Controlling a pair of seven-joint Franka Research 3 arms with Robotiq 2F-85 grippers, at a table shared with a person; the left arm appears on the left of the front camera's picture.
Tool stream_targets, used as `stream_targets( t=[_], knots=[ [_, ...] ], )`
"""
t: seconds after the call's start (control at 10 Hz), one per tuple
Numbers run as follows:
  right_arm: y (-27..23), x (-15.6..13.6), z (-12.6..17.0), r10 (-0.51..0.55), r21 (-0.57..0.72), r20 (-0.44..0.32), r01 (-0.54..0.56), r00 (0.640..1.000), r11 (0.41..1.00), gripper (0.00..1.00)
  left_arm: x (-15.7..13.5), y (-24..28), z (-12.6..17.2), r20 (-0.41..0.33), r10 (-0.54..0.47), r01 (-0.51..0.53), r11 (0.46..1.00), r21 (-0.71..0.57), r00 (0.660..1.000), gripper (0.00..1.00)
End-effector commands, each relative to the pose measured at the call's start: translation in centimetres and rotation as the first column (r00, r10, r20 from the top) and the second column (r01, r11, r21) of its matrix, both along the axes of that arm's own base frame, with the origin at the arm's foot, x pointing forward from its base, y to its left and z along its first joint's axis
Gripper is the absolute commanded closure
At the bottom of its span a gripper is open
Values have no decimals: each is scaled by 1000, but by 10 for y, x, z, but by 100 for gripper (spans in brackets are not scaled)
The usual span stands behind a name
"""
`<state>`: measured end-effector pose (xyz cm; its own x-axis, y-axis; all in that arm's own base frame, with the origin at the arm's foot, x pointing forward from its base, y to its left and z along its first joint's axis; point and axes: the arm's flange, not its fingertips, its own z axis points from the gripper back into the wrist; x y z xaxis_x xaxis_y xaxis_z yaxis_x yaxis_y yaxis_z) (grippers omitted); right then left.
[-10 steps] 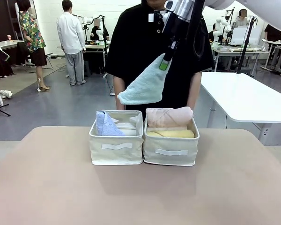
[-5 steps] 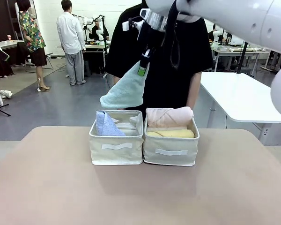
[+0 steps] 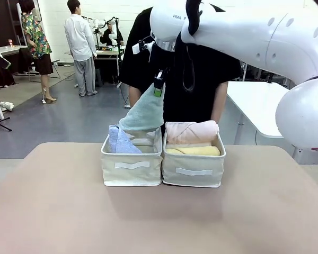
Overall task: Sort the towels based on their folding style.
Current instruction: Pick up another triangle-folded towel from the table and place it in the left Fabric basket.
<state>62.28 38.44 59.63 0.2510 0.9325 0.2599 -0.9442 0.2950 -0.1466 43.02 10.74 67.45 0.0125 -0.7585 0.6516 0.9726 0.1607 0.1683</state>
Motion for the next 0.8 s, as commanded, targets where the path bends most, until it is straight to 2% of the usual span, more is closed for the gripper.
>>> stream_targets(
  t=[0.0,0.3,0.5,0.7],
  knots=[
    [18,21,2,1,-9,-42,-1,999,1000,85,-1,1,1,5,-6,6,1000,-9,1000,0],
    [24,30,-31,30,-19,-121,-33,992,999,85,-1,1,1,5,-6,6,1000,-9,1000,0],
    [29,34,-55,84,17,-207,-82,975,996,85,-1,1,1,5,-6,6,1000,-9,1000,0],
    [35,32,-63,140,50,-235,-132,962,990,85,-1,1,1,5,-6,6,1000,-9,1000,0]
  ],
)
